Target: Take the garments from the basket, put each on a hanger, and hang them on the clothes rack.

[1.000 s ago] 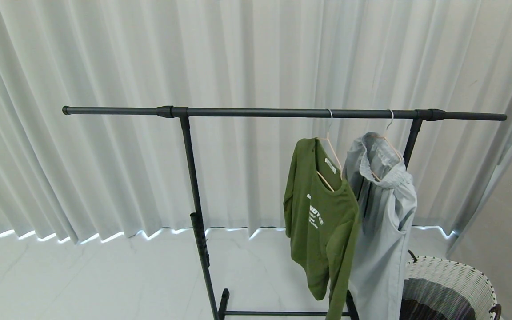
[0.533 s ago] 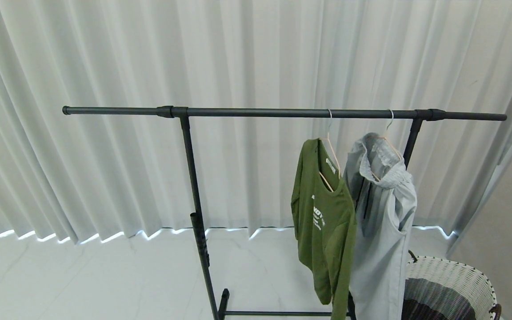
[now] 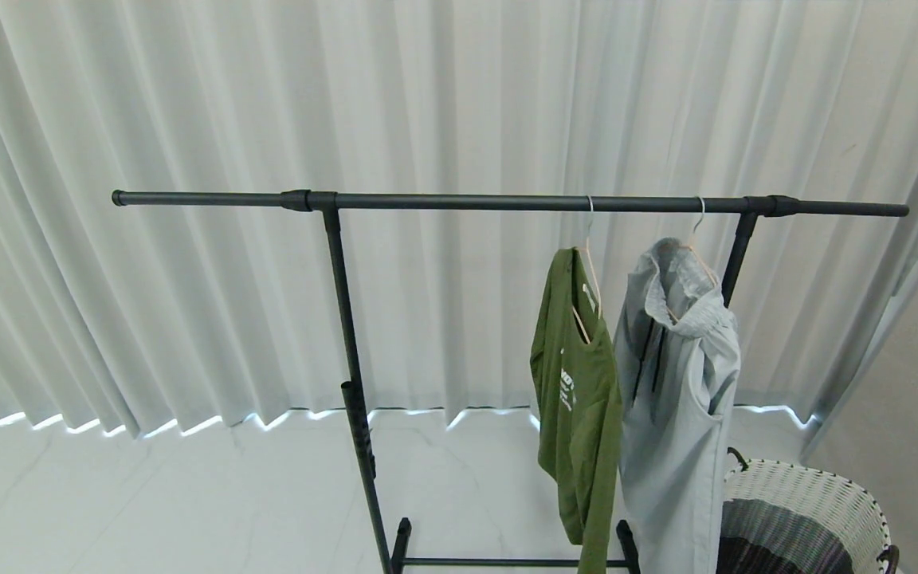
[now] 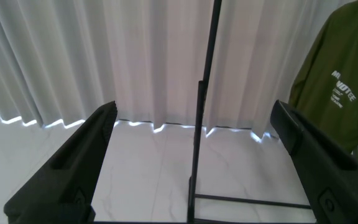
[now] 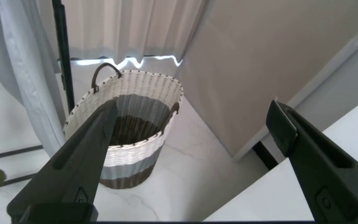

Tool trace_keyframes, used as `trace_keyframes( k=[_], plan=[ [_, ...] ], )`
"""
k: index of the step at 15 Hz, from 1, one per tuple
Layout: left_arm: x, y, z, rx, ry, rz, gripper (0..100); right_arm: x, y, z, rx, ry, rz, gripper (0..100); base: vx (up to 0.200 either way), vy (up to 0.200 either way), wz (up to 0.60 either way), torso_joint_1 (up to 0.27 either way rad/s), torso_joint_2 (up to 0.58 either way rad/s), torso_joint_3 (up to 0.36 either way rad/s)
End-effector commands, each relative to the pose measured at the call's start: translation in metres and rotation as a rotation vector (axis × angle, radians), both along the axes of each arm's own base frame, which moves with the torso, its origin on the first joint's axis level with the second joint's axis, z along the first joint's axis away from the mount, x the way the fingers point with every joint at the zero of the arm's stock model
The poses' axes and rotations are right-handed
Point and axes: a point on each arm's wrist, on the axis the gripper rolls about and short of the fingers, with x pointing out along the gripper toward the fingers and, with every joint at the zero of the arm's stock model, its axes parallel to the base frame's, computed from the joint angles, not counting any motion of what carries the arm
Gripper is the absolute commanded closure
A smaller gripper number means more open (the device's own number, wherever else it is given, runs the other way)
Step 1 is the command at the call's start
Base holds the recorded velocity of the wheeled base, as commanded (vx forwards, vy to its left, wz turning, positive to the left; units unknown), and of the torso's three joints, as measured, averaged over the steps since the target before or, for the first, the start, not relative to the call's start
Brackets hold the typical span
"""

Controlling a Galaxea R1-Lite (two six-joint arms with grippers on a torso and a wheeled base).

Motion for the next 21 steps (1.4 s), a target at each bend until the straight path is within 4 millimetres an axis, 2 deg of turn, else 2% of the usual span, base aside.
trace_keyframes(
  k=[1, 7, 10, 13, 14, 15, 19, 21],
  plan=[
    [0.000, 0.000, 0.000, 0.000, -0.001, 0.000, 0, 0.000, 0.000, 0.000, 0.000, 0.003, 0.001, 0, 0.000, 0.000, 0.00, 0.000, 0.00, 0.000],
    [0.000, 0.000, 0.000, 0.000, -0.001, 0.000, 0, 0.000, 0.000, 0.000, -0.001, 0.005, -0.004, 0, 0.000, 0.000, 0.00, 0.000, 0.00, 0.000],
    [0.000, 0.000, 0.000, 0.000, -0.001, 0.000, 0, 0.005, 0.003, 0.002, -0.034, 0.079, -0.079, 0, 0.000, 0.000, 0.00, 0.000, 0.00, 0.000],
    [0.000, 0.000, 0.000, 0.000, -0.001, 0.000, 0, 0.002, 0.003, 0.001, -0.035, 0.047, -0.079, 0, 0.000, 0.000, 0.00, 0.000, 0.00, 0.000],
    [0.000, 0.000, 0.000, 0.001, 0.000, 0.000, 0, -0.005, 0.004, -0.002, -0.019, -0.048, 0.053, 0, 0.000, 0.000, 0.00, 0.000, 0.00, 0.000],
    [0.000, 0.000, 0.000, 0.000, -0.001, 0.000, 0, -0.006, 0.005, -0.003, -0.002, -0.074, 0.104, 0, 0.000, 0.000, 0.00, 0.000, 0.00, 0.000],
    [0.000, 0.000, 0.000, 0.000, -0.001, 0.000, 0, 0.002, 0.010, -0.009, 0.056, -0.160, 0.336, 0, 0.000, 0.000, 0.00, 0.000, 0.00, 0.000],
    [0.000, 0.000, 0.000, 0.000, -0.001, 0.000, 0, 0.006, 0.012, -0.009, -0.007, -0.218, 0.426, 0, 0.000, 0.000, 0.00, 0.000, 0.00, 0.000]
  ],
)
